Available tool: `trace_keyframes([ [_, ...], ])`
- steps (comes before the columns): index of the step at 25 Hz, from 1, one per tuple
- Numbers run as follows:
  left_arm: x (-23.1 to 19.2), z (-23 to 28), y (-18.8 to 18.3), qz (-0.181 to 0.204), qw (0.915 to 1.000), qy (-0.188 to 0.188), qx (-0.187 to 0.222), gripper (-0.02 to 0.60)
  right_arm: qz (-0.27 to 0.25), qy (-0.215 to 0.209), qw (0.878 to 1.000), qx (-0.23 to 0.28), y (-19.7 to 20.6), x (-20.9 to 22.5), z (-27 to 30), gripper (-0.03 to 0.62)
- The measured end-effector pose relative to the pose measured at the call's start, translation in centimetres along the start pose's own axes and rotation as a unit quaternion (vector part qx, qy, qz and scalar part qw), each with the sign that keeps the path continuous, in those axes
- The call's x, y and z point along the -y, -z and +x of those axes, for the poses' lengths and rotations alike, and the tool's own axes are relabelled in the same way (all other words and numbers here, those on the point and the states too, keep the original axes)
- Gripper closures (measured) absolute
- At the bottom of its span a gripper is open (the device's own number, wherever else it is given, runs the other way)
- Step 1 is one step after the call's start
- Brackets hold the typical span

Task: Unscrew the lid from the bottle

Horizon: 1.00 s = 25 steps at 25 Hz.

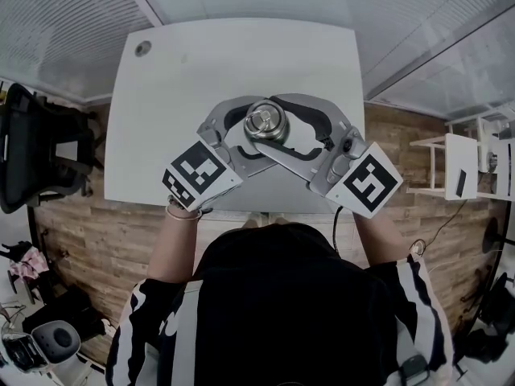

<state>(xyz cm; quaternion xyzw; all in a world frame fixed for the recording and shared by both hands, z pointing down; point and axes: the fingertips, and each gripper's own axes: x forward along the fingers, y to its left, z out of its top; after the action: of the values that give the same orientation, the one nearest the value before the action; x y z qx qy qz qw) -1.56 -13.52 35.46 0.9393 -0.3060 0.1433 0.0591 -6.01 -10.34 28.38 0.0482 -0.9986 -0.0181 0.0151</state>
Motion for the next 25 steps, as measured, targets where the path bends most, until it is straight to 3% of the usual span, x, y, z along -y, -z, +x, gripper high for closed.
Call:
trace_keyframes([
  [4,1.7,-0.1,-0.2,0.011,0.9988,0.047,0.0,0.196,-0.001,-0.103,0.995,-0.009,-0.2,-1.3,-0.8,0.352],
  [9,3.6,-0.2,-0.7,0.016,0.9948,0.1,0.012,0.198,0.0,-0.201,0.98,-0.008,-0.6,-2.4,-1.9,0.352],
  [13,5.9,-0.2,-1.3,0.032,0.9866,0.159,0.014,0.196,0.009,-0.292,0.956,0.007,-1.2,-3.7,-3.5,0.352],
  [20,7.9,-0.2,-1.6,0.046,0.9775,0.206,0.009,0.196,0.012,-0.4,0.916,-0.028,-1.4,-4.9,-4.7,0.353],
  [25,9.4,-0.7,-2.5,0.052,0.967,0.248,0.025,0.196,0.028,-0.478,0.877,-0.028,-2.1,-5.7,-5.6,0.353],
])
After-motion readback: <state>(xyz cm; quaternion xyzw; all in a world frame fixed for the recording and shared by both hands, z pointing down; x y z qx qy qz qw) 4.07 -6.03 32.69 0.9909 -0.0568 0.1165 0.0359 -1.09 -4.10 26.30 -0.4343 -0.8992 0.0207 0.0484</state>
